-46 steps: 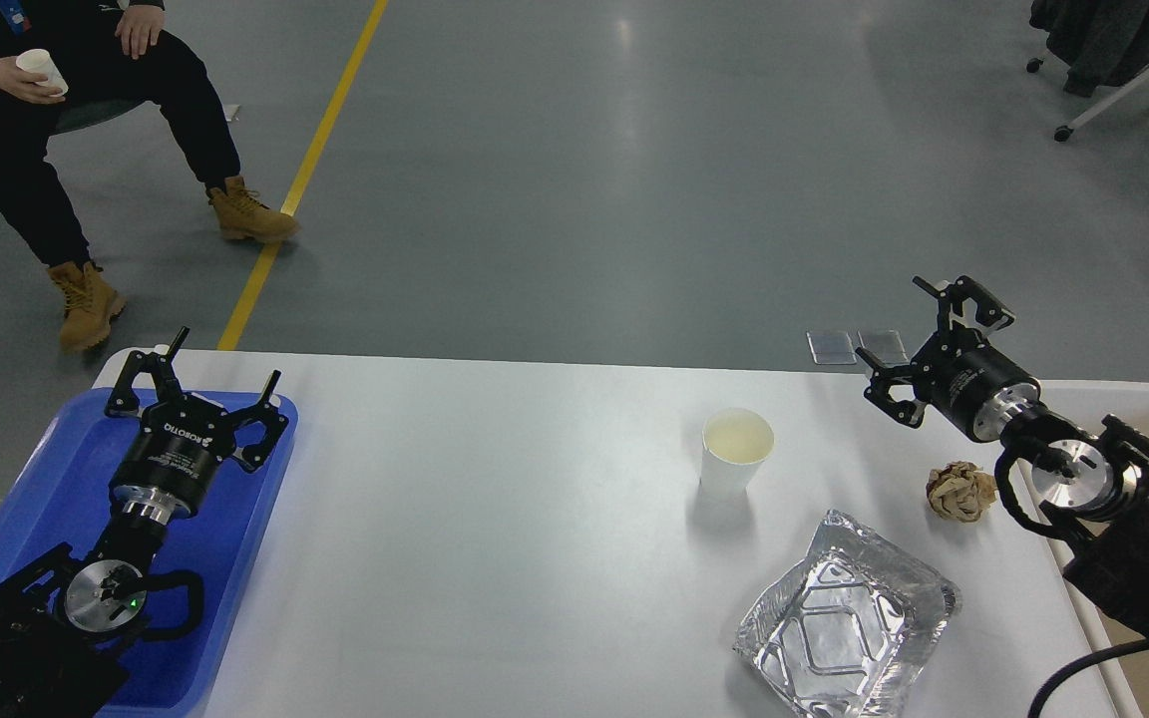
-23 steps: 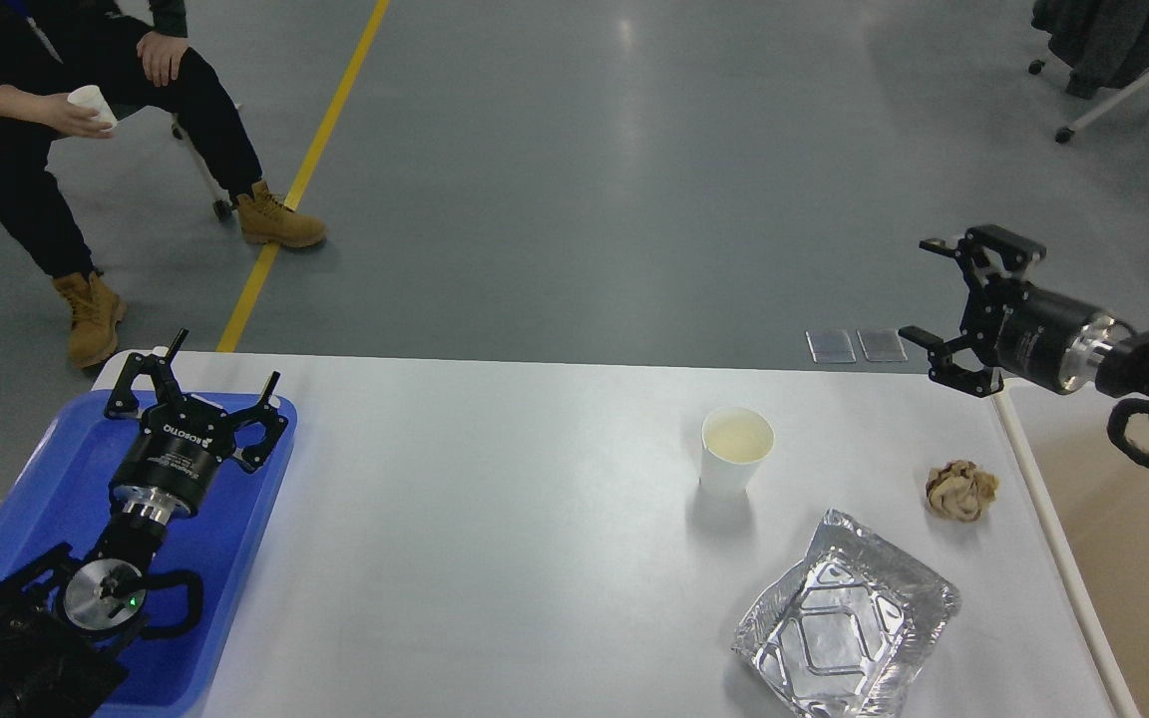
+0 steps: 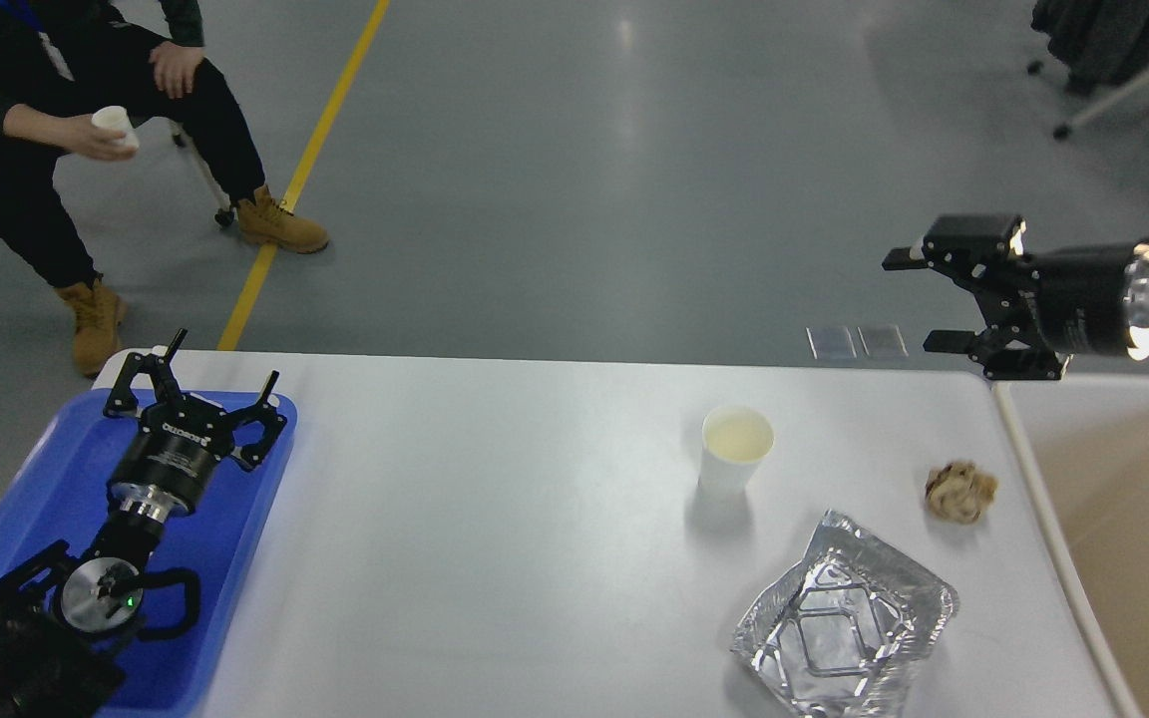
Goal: Tidy desktop
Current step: 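Raise the right gripper and swing it away from the bin, then move the open right gripper over the white paper cup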
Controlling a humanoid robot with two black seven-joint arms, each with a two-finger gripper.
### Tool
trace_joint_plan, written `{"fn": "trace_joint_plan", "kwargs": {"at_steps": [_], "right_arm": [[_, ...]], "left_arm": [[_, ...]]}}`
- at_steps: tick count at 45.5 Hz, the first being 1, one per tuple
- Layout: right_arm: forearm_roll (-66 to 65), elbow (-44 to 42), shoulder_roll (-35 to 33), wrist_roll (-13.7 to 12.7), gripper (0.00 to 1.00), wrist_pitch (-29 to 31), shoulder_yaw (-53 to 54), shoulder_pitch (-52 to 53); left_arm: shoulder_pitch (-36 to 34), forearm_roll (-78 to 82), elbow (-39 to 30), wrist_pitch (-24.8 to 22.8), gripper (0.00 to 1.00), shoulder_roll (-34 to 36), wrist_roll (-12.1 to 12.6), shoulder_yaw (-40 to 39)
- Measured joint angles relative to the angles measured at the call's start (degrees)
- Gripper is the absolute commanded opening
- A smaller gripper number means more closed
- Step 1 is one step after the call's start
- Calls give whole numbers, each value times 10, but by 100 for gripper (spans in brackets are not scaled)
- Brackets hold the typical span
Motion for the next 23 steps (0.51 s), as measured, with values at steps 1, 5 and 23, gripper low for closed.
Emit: {"fn": "trace_joint_plan", "kwargs": {"at_steps": [1,5,23], "right_arm": [[-2,9,5,0,100,1,-27,23],[-8,32,31,2,100,2,-113,97],[-46,76,226,25,100,44,-335,307]], "left_arm": [[0,0,0,0,99,0,0,0],[0,0,0,0,99,0,0,0],[0,0,0,0,99,0,0,0]]}}
